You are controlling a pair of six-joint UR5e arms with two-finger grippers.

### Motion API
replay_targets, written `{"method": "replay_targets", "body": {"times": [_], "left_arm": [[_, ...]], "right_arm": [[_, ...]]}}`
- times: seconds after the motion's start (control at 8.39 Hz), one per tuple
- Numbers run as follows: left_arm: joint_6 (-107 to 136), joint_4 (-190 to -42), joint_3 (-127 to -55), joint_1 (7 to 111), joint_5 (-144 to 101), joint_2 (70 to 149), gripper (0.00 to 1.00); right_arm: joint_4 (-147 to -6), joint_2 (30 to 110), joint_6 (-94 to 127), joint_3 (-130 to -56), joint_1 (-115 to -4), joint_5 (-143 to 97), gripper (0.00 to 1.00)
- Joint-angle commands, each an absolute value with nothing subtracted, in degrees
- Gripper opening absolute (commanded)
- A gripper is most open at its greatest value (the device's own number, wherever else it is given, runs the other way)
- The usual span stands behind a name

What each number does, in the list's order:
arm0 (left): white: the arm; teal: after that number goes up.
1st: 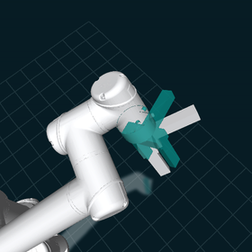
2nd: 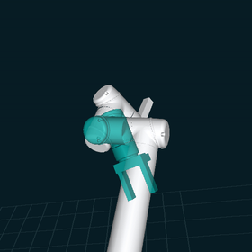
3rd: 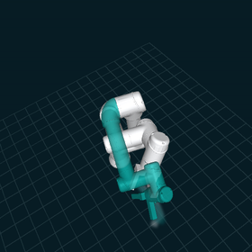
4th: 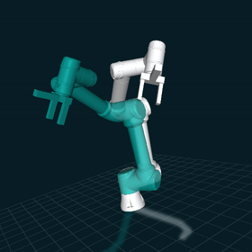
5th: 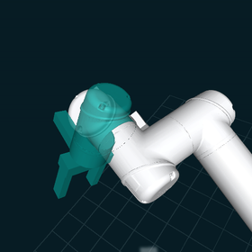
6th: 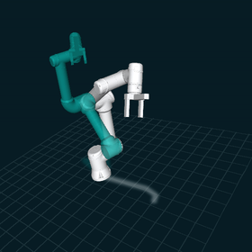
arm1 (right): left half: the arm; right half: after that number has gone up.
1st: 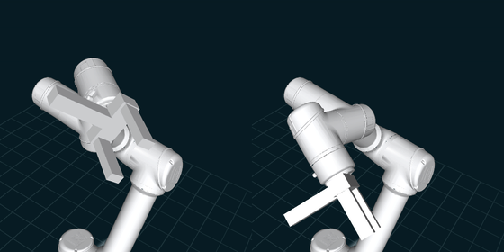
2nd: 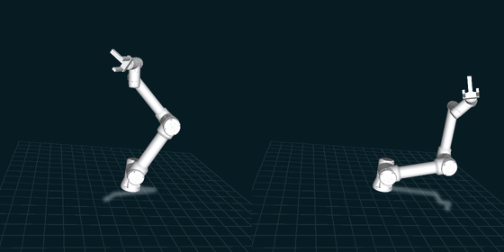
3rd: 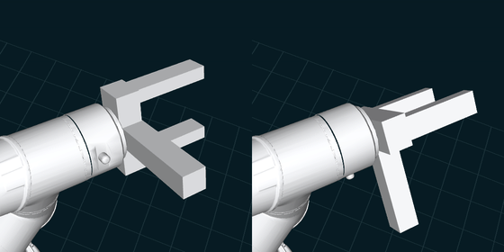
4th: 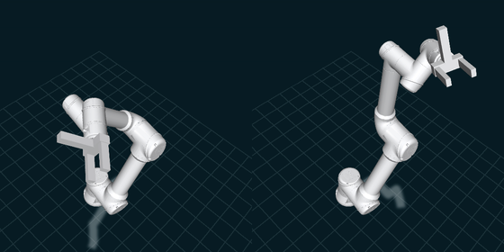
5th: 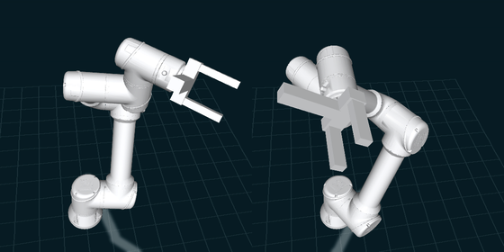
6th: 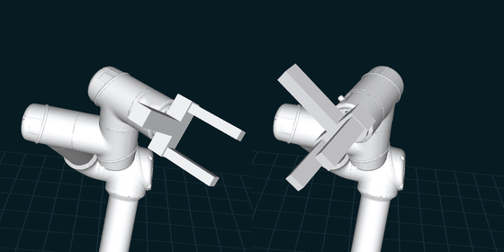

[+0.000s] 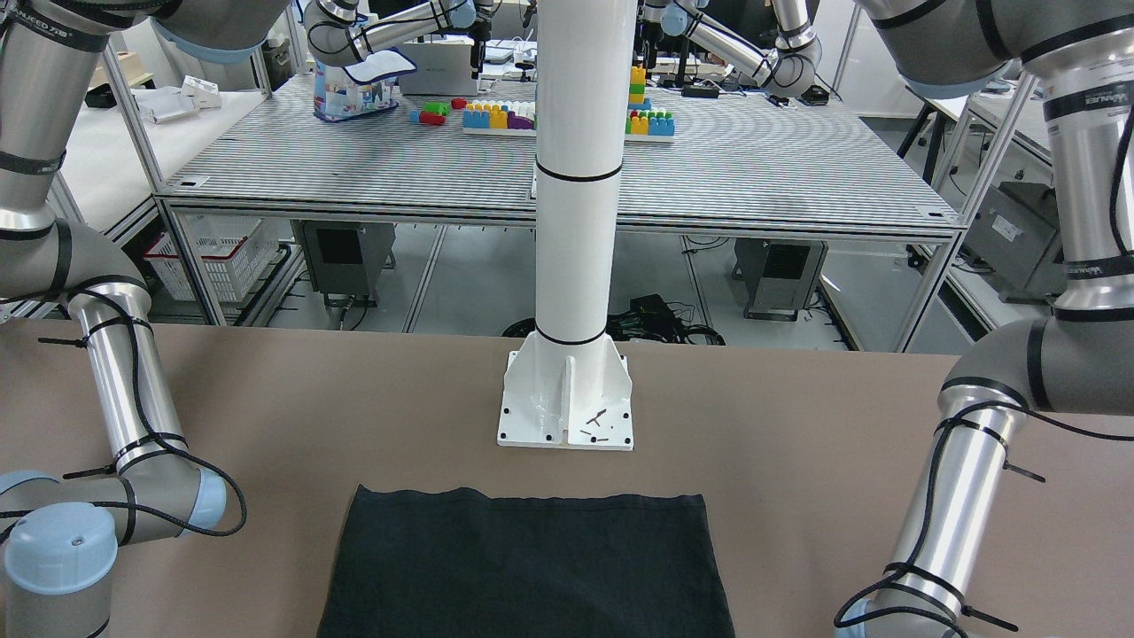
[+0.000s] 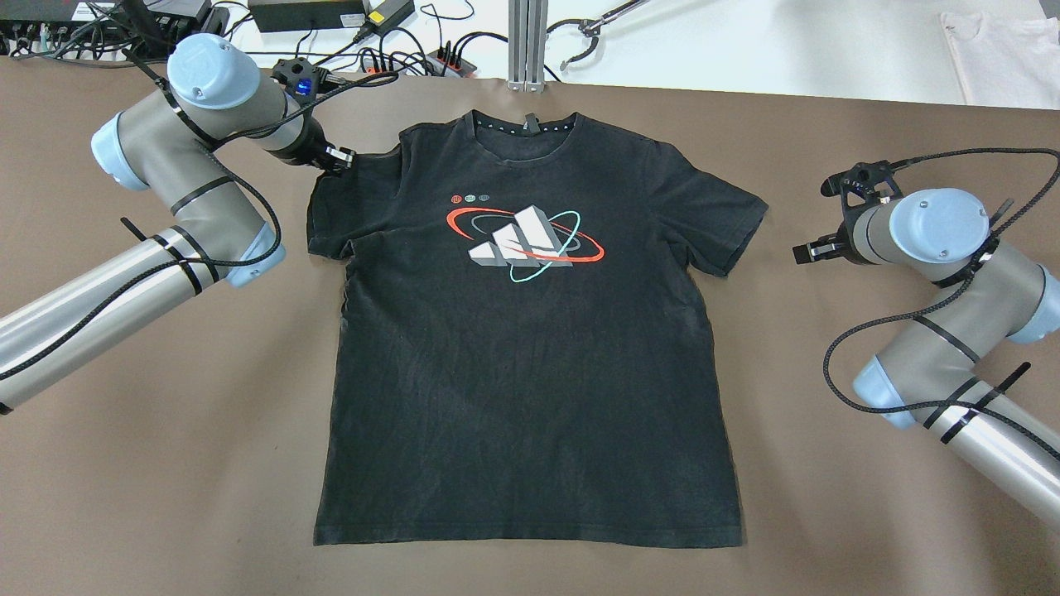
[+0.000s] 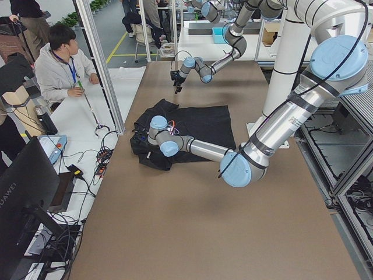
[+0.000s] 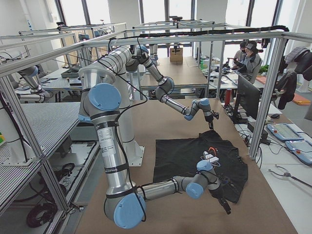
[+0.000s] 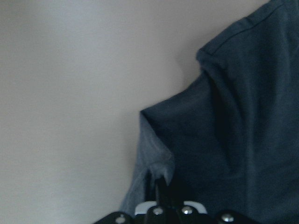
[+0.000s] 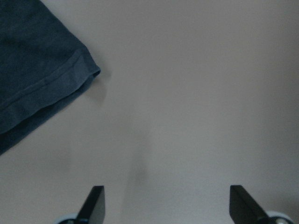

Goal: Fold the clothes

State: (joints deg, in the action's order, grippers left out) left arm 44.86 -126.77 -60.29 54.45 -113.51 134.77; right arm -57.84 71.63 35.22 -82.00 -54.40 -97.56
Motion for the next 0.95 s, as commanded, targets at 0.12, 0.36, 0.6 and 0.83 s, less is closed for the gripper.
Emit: {"method": "replay_targets", "body": {"times": [0.12, 0.36, 0.6, 0.83], "left_arm": [[60.5, -124.6, -61.6, 46.4, -106.3, 141.9, 0.0], [64.2, -124.6, -61.0, 43.9, -102.6, 143.3, 0.0], [68.0, -124.5, -57.2, 42.3, -100.4, 147.3, 0.0], [68.5, -124.2, -55.9, 41.9, -99.3, 147.9, 0.0]], "right_arm": [[-57.8, 71.7, 35.4, -82.0, -54.3, -97.6, 0.94], [-57.8, 71.7, 35.4, -82.1, -54.3, -97.6, 0.94], [-57.8, 71.7, 35.4, -82.0, -54.3, -97.6, 0.94], [-57.8, 71.7, 35.4, -82.0, -54.3, -97.6, 0.94]]}}
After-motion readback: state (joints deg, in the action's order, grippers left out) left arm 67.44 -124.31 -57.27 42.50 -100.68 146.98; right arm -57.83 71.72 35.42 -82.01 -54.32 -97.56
